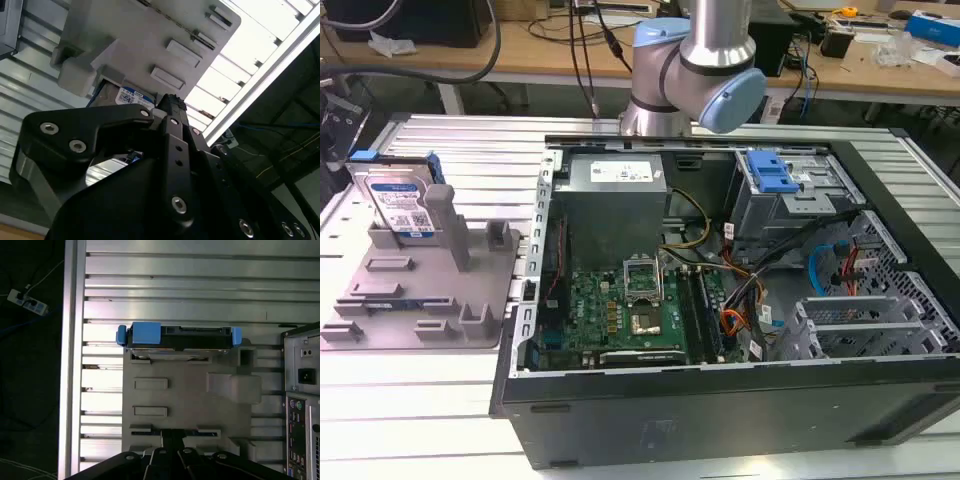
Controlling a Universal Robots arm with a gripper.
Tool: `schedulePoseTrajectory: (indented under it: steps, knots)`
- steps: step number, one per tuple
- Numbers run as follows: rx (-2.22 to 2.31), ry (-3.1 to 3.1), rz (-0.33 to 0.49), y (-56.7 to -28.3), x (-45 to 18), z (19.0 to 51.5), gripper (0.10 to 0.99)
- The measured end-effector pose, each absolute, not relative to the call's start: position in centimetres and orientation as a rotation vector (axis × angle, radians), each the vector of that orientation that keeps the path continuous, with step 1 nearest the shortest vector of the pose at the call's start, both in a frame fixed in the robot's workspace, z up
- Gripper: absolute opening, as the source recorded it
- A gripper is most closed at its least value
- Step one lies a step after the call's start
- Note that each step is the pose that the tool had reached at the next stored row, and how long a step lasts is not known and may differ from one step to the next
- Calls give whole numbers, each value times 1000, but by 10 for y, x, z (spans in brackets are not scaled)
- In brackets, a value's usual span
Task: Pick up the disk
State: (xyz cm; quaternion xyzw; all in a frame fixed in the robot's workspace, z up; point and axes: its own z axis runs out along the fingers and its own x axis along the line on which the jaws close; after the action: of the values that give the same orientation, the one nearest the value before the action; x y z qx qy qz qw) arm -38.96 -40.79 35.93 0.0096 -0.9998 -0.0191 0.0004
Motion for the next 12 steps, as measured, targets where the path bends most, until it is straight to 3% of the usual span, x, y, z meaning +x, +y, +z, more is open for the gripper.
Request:
schedulePoseTrajectory:
  steps: [12]
  knots:
    - [169, -3134, -60, -408, -390, 359, 106]
